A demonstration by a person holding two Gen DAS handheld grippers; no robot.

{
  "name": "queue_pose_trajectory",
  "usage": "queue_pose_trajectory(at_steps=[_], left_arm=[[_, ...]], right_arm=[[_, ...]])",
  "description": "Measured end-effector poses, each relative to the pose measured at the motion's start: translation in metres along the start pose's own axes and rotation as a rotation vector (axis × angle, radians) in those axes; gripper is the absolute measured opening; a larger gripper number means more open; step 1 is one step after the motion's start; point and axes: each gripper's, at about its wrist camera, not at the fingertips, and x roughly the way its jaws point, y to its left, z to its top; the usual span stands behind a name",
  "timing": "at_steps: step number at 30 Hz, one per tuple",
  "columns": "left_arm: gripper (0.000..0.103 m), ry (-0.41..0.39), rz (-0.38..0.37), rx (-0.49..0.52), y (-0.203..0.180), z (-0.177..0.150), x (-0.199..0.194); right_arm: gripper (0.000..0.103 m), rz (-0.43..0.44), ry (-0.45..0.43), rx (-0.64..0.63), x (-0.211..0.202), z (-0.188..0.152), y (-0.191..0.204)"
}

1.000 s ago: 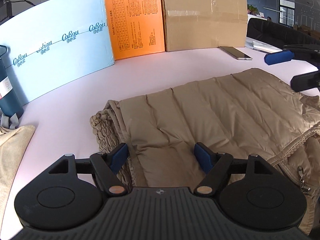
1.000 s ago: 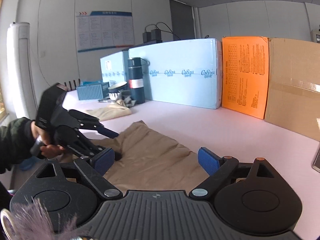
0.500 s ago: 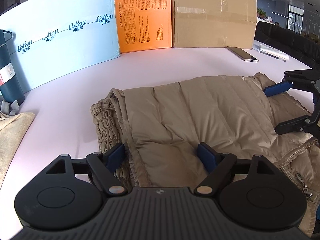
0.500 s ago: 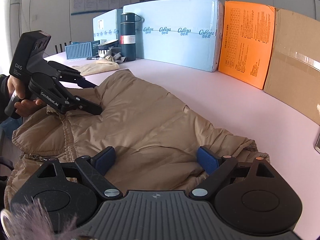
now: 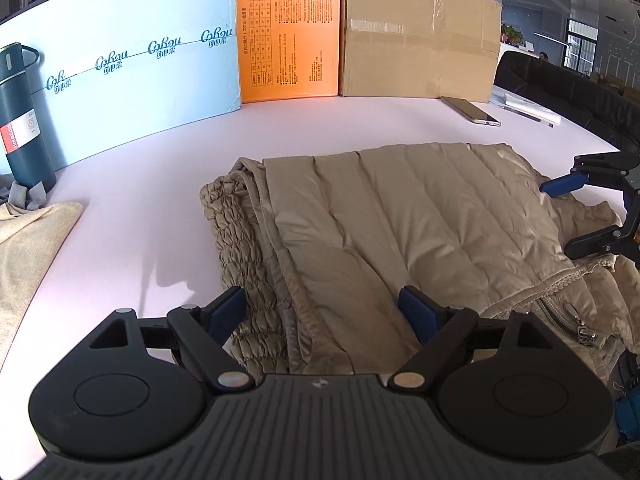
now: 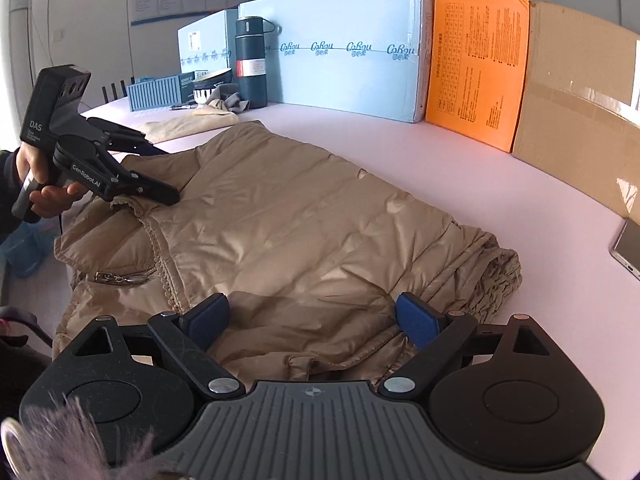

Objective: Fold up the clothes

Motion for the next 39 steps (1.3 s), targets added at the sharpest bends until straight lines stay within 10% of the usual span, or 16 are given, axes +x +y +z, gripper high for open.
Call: queue_pose_trajectory(at_steps=[8, 21, 36, 39], left_arm=[[0.083, -0.091, -0.063, -0.104, 0.028, 0.0, -0.025], [0.09, -0.007, -0.02, -0.186, 0.047, -0.003, 0.002], [0.092, 0.004, 0.005, -0.151, 0.041, -0.006, 0.011], [0.072, -0.018, -0.008, -0.12, 0.034, -0.007, 0.01]], right_arm=[[0.095, -0.087, -0.118, 0.041, -0.033, 0.003, -0.004], [0.103, -0.032, -0.089, 0.604, -0.03, -0.028, -0.066], [0.103, 0.051, -0.139, 0.567, -0.027, -0.035, -0.058], [0.101, 0.034, -0.13, 0.541, -0.023, -0.032, -0.054]])
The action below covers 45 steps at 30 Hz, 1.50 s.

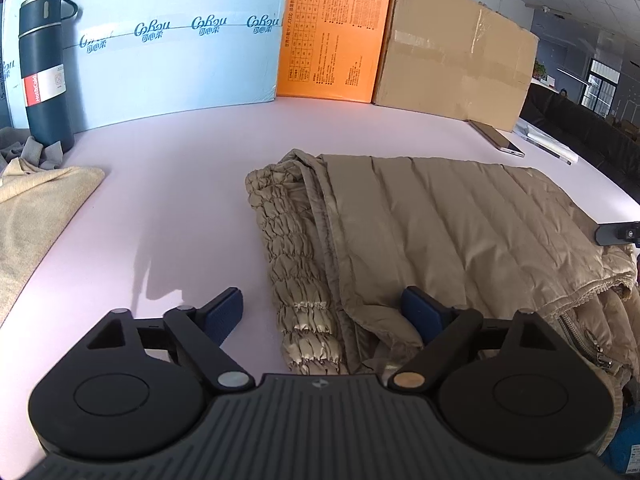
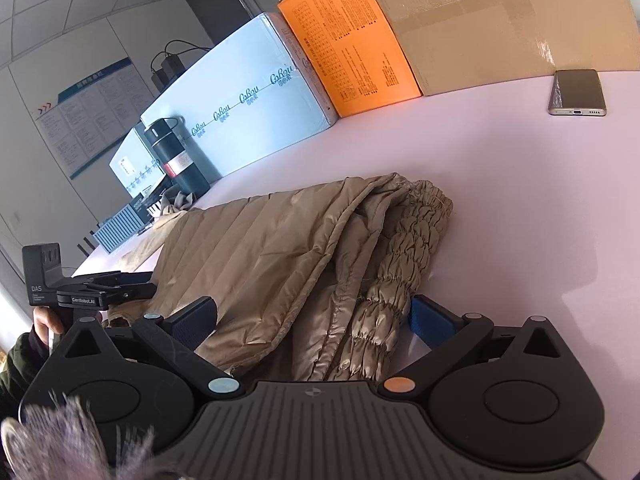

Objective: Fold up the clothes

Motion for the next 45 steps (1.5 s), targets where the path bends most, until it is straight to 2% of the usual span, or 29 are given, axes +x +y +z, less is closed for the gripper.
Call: queue_pose_trajectory(at_steps=[1, 2, 3, 4, 6, 11, 14, 17, 18, 19, 20, 21, 22, 25, 28, 29, 31, 33, 35, 36, 37, 40, 42, 43, 44, 45], left_arm=[[0.059, -0.009, -0.004, 0.011, -0.003, 0.0, 0.0], [0.055, -0.018, 0.003, 0.025, -0.007, 0.0, -0.001], [0.047, -0.028, 0.011, 0.038, -0.011, 0.0, -0.001], [0.041, -0.036, 0.022, 0.054, -0.015, 0.0, 0.0], [0.039, -0.048, 0.058, 0.093, -0.022, 0.0, 0.002], [0.041, -0.033, 0.106, 0.095, -0.02, 0.012, 0.018], [0.046, -0.02, 0.149, 0.075, -0.017, 0.024, 0.033], [0.061, -0.024, 0.211, 0.059, -0.014, 0.035, 0.051], [0.074, -0.025, 0.234, 0.045, -0.011, 0.038, 0.056], [0.08, -0.024, 0.243, 0.021, -0.007, 0.04, 0.06], [0.081, -0.02, 0.232, -0.005, -0.002, 0.04, 0.062], [0.082, -0.017, 0.209, -0.03, 0.004, 0.04, 0.063], [0.082, -0.017, 0.184, -0.048, 0.009, 0.039, 0.062], [0.084, -0.036, 0.116, -0.098, 0.023, 0.032, 0.056], [0.084, -0.058, 0.074, -0.146, 0.03, 0.03, 0.052], [0.084, -0.061, 0.07, -0.15, 0.031, 0.029, 0.051], [0.085, -0.065, 0.066, -0.151, 0.03, 0.029, 0.051], [0.085, -0.067, 0.063, -0.149, 0.03, 0.029, 0.05], [0.086, -0.061, 0.06, -0.147, 0.029, 0.03, 0.051], [0.086, -0.055, 0.061, -0.144, 0.029, 0.03, 0.05], [0.086, -0.048, 0.065, -0.135, 0.028, 0.031, 0.05], [0.088, -0.038, 0.089, -0.083, 0.024, 0.031, 0.046], [0.092, -0.045, 0.101, -0.066, 0.023, 0.03, 0.046], [0.092, -0.041, 0.097, -0.069, 0.024, 0.029, 0.047], [0.092, -0.039, 0.089, -0.077, 0.026, 0.028, 0.048], [0.092, -0.038, 0.078, -0.091, 0.028, 0.028, 0.048]], right_arm=[[0.098, -0.01, 0.009, -0.021, 0.002, 0.001, 0.003], [0.084, -0.022, 0.016, -0.044, 0.004, 0.001, 0.006], [0.058, -0.034, 0.02, -0.065, 0.006, 0.001, 0.009], [0.048, -0.04, 0.022, -0.071, 0.007, 0.001, 0.01], [0.039, -0.04, 0.021, -0.061, 0.011, 0.001, 0.01], [0.038, -0.048, 0.01, -0.047, 0.023, 0.006, 0.007], [0.038, -0.058, 0.007, -0.038, 0.035, 0.017, 0.001], [0.041, -0.074, 0.0, -0.023, 0.049, 0.03, -0.006], [0.048, -0.084, -0.009, -0.023, 0.054, 0.034, -0.008], [0.054, -0.083, -0.017, -0.018, 0.057, 0.038, -0.011], [0.067, -0.061, -0.022, -0.003, 0.06, 0.04, -0.015], [0.075, -0.039, -0.026, 0.011, 0.062, 0.043, -0.018], [0.076, -0.028, -0.031, 0.021, 0.064, 0.045, -0.021], [0.076, -0.093, -0.074, -0.024, 0.052, 0.044, -0.013], [0.077, -0.205, -0.21, -0.141, 0.03, 0.049, 0.006], [0.077, -0.213, -0.243, -0.181, 0.026, 0.053, 0.013], [0.077, -0.166, -0.267, -0.227, 0.023, 0.066, 0.027], [0.082, -0.09, -0.238, -0.209, 0.032, 0.086, 0.042], [0.082, -0.039, -0.191, -0.178, 0.049, 0.107, 0.055], [0.082, -0.045, -0.166, -0.177, 0.061, 0.117, 0.061], [0.082, -0.057, -0.144, -0.184, 0.073, 0.126, 0.066], [0.082, -0.167, -0.102, -0.251, 0.105, 0.139, 0.068], [0.072, -0.223, -0.076, -0.28, 0.124, 0.145, 0.067], [0.067, -0.192, -0.062, -0.25, 0.128, 0.142, 0.064], [0.053, -0.163, -0.045, -0.228, 0.132, 0.139, 0.061], [0.047, -0.141, -0.018, -0.225, 0.137, 0.135, 0.061]])
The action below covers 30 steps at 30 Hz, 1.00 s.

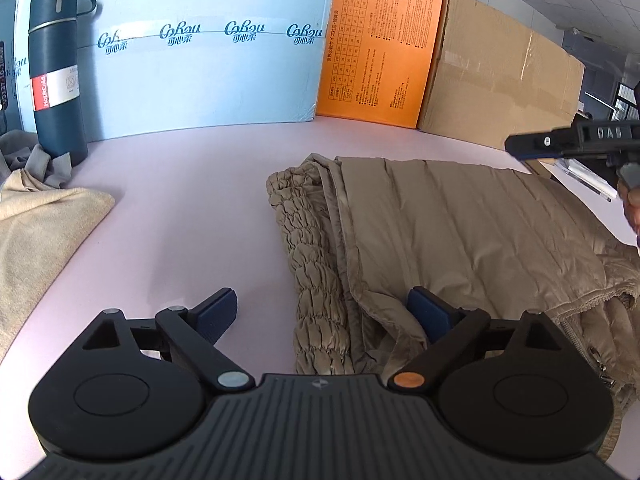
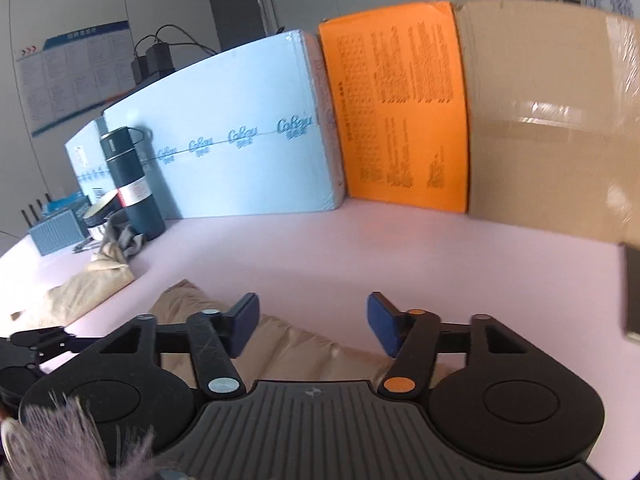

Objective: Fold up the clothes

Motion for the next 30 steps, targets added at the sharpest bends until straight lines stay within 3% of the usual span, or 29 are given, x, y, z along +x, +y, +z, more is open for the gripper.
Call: queue_pose_trajectory(at_steps=[4, 6, 11, 17, 20, 22, 27, 28, 30], left_arm=[[0.092, -0.01, -0.024, -0.03, 0.006, -0.001, -0.003], [0.092, -0.02, -0.03, -0.037, 0.008, -0.001, -0.005], [0.092, -0.108, 0.002, -0.015, -0.001, 0.012, -0.028], [0.092, -0.188, -0.016, -0.024, -0.039, 0.06, -0.032], [0.092, -0.176, 0.039, -0.048, -0.064, 0.082, -0.002], [0.092, -0.125, 0.093, -0.023, -0.077, 0.09, 0.025], [0.093, -0.007, 0.357, -0.044, -0.063, 0.085, 0.085], [0.095, 0.007, 0.384, -0.036, -0.056, 0.08, 0.092], [0.1, 0.024, 0.356, -0.057, -0.041, 0.072, 0.097]], right_arm=[[0.043, 0.015, 0.117, -0.042, 0.02, -0.026, 0.006], [0.043, 0.022, 0.132, -0.034, 0.025, -0.039, 0.005], [0.044, 0.027, 0.114, -0.035, 0.025, -0.052, 0.004], [0.046, 0.041, 0.073, -0.041, 0.023, -0.058, 0.003], [0.048, 0.051, 0.06, -0.034, 0.022, -0.059, 0.002], [0.05, 0.06, 0.054, -0.031, 0.021, -0.06, 0.001], [0.051, 0.086, 0.044, 0.002, 0.019, -0.06, -0.005], [0.051, 0.089, 0.043, 0.009, 0.018, -0.06, -0.006], [0.051, 0.091, 0.041, 0.021, 0.017, -0.06, -0.008]])
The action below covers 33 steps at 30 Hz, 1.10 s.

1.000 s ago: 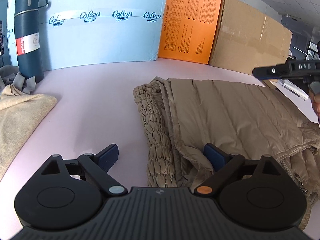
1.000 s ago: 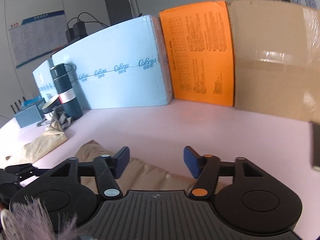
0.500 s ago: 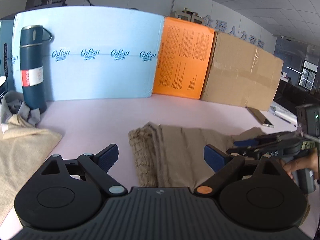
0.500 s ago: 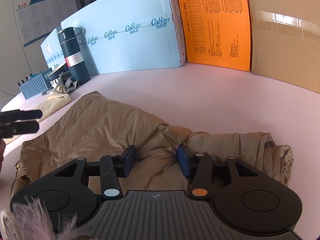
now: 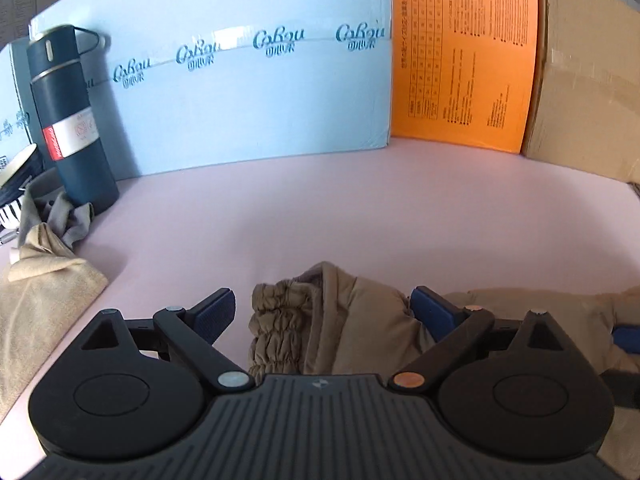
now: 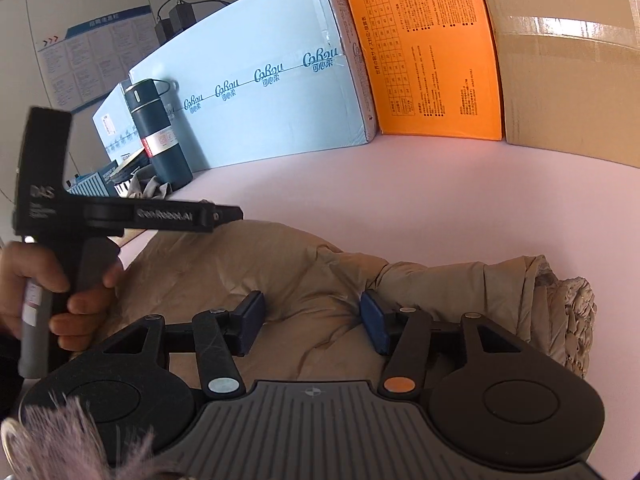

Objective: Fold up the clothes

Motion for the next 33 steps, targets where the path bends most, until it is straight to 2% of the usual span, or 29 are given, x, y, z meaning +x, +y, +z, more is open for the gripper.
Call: queue_pose_trajectory(at_steps=[2, 7, 10, 11, 12, 15, 17, 19, 21, 22, 24, 25, 31, 33], left_arm=[[0.103, 0.006, -0.007, -0.031, 0.008, -0.002, 0.002], [0.103, -0.011, 0.016, 0.001, 0.003, -0.007, 0.0], [0.103, -0.006, 0.013, -0.003, 0.002, -0.006, 0.002], [0.103, -0.006, 0.013, -0.002, 0.002, -0.006, 0.001], [0.103, -0.008, 0.016, 0.001, 0.002, -0.006, 0.001], [0.103, -0.018, 0.027, 0.022, -0.001, -0.008, -0.002], [0.103, -0.02, 0.026, 0.031, -0.001, -0.008, -0.003], [0.103, -0.018, 0.018, 0.03, 0.001, -0.009, -0.004], [0.103, -0.013, 0.003, 0.023, 0.004, -0.009, -0.004], [0.103, -0.01, -0.002, 0.02, 0.005, -0.009, -0.003], [0.103, -0.006, -0.005, 0.017, 0.005, -0.009, -0.003], [0.103, -0.006, -0.005, 0.018, 0.005, -0.009, -0.003], [0.103, -0.009, 0.0, 0.021, 0.003, -0.009, -0.003], [0.103, -0.011, 0.003, 0.023, 0.003, -0.009, -0.003]], right_arm=[[0.05, -0.001, -0.004, 0.01, -0.002, 0.0, -0.002], [0.052, 0.018, -0.018, 0.044, -0.009, 0.003, -0.005], [0.073, 0.049, -0.078, 0.157, -0.025, 0.018, -0.004], [0.082, 0.076, -0.113, 0.202, -0.029, 0.025, -0.002], [0.085, 0.119, -0.139, 0.251, -0.03, 0.031, 0.0], [0.088, 0.299, -0.175, 0.454, -0.013, 0.044, 0.003], [0.088, 0.343, -0.169, 0.549, 0.009, 0.047, 0.009], [0.088, 0.327, -0.125, 0.586, 0.03, 0.044, 0.009], [0.088, 0.261, -0.102, 0.596, 0.038, 0.038, 0.003], [0.086, 0.256, -0.118, 0.608, 0.033, 0.033, -0.005], [0.072, 0.241, -0.151, 0.632, 0.024, 0.024, -0.02], [0.069, 0.217, -0.168, 0.646, 0.015, 0.021, -0.028], [0.068, 0.039, -0.307, 0.718, -0.032, -0.006, -0.074], [0.051, 0.046, -0.329, 0.765, -0.033, -0.02, -0.09]])
